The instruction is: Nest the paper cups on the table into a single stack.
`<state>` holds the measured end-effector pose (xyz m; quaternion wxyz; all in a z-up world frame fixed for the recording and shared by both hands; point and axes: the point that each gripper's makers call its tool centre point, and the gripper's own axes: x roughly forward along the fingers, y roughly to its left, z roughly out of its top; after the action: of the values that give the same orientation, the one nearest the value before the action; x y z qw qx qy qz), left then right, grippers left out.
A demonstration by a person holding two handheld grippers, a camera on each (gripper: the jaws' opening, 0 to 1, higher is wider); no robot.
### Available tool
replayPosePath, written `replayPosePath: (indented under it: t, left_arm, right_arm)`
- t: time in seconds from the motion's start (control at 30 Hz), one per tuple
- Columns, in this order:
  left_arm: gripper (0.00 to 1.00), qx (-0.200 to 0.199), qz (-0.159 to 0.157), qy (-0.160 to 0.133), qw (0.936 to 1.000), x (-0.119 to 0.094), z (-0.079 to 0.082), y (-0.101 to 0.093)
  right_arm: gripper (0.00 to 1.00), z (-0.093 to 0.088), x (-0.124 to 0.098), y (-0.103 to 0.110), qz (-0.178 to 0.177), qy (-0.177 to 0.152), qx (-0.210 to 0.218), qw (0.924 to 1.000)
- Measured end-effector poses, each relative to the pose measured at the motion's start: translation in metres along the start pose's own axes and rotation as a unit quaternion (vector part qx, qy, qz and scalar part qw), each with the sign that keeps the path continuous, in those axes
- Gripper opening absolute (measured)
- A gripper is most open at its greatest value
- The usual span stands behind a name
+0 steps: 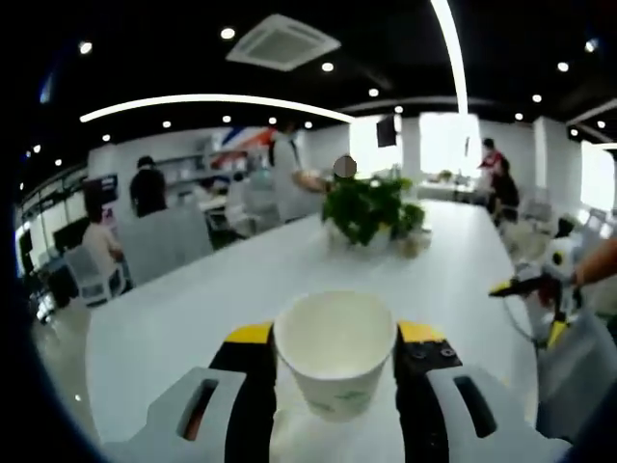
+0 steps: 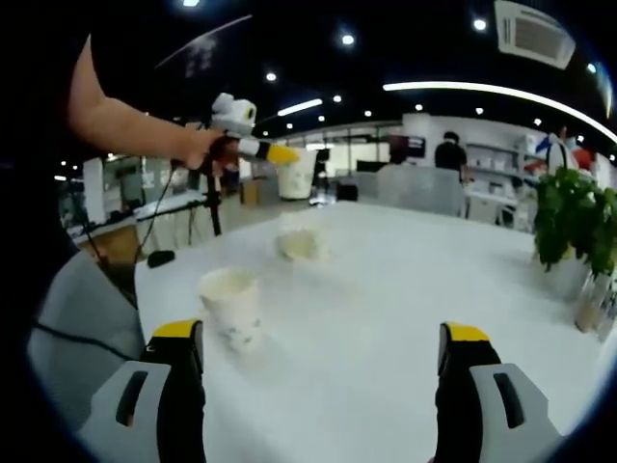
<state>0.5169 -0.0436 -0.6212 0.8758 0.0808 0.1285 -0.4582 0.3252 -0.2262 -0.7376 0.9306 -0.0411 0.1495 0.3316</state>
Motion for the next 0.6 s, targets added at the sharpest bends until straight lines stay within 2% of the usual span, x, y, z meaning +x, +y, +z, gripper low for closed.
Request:
replayPosePath:
  t: [0.47,0.6]
  left_arm:
    - [0.45,-0.006,-0.012,-0.008,0.9999,-0.004,-0.004,-0.033]
    - [0.45,-0.009,-0.016,-0.013,0.9997,-0.007,-0.002,-0.045]
  right_arm:
    - [1.0,0.0,-0.005,0.005,0.006,-0.006,-0.001,1.0]
    - [1.0,0.004,-0.008,0.005,0.008,-0.019,0.008,0.9998]
